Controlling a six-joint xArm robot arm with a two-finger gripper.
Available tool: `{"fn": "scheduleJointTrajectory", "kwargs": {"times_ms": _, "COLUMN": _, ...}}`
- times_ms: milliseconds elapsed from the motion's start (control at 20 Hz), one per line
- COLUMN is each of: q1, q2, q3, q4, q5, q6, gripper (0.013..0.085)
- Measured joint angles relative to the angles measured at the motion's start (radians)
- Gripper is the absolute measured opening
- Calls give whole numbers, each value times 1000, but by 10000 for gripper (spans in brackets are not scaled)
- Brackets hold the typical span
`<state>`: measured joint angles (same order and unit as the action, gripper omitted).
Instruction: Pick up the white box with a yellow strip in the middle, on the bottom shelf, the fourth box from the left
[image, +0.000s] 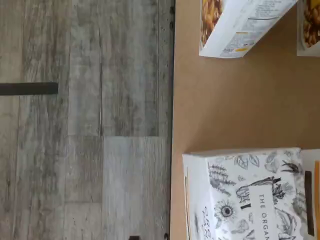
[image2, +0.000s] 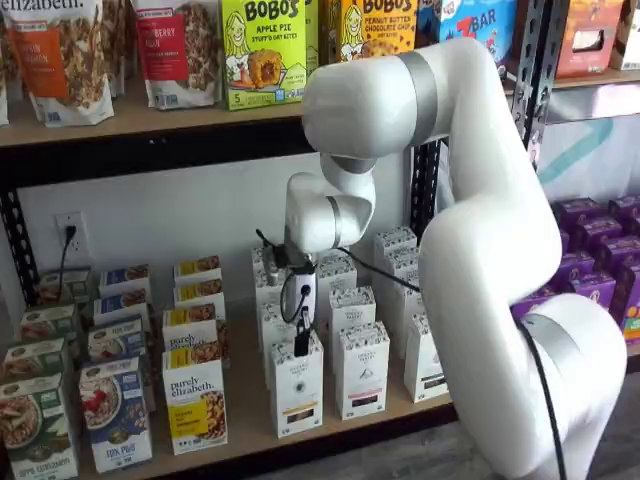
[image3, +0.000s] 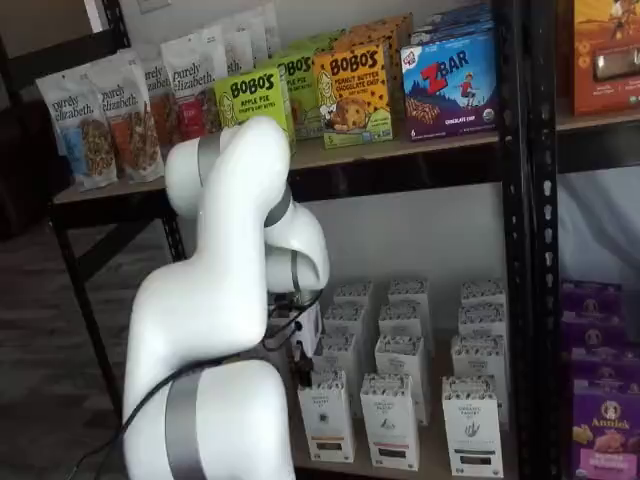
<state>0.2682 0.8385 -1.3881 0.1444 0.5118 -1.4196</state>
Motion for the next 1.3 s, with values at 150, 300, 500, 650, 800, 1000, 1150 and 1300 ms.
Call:
{"fn": "scheduleJointTrajectory", "kwargs": {"times_ms": 150, "q1": -3, "q2": 16, "q3": -52, "q4": -15, "q5": 113, "q6": 14, "gripper": 850}}
{"fn": "scheduleJointTrajectory", "kwargs": {"times_ms": 300, "q1": -2, "q2": 24, "q3": -64, "q4": -19, "q5": 127, "q6": 18, "gripper": 850}}
{"fn": "scheduleJointTrajectory", "kwargs": {"times_ms": 500, "q1": -4, "q2": 36, "q3": -75, "q4": -11, "q5": 118, "q6": 10, "gripper": 850}}
{"fn": "scheduleJointTrajectory", "kwargs": {"times_ms": 650, "q1": -6, "q2": 53, "q3": -96, "q4": -24, "q5": 123, "q6": 19, "gripper": 850}}
{"fn": "scheduleJointTrajectory", "kwargs": {"times_ms": 800, "q1": -12, "q2": 80, "q3": -129, "q4": -34, "q5": 135, "q6": 23, "gripper": 850}}
{"fn": "scheduleJointTrajectory", "kwargs": {"times_ms": 1000, "q1": -18, "q2": 118, "q3": -173, "q4": -43, "q5": 148, "q6": 25, "gripper": 850}}
{"fn": "scheduleJointTrajectory", "kwargs": {"times_ms": 1150, "q1": -22, "q2": 149, "q3": -211, "q4": -42, "q5": 157, "q6": 20, "gripper": 850}}
{"fn": "scheduleJointTrajectory", "kwargs": {"times_ms": 1300, "q1": -23, "q2": 175, "q3": -243, "q4": -48, "q5": 161, "q6": 24, "gripper": 850}}
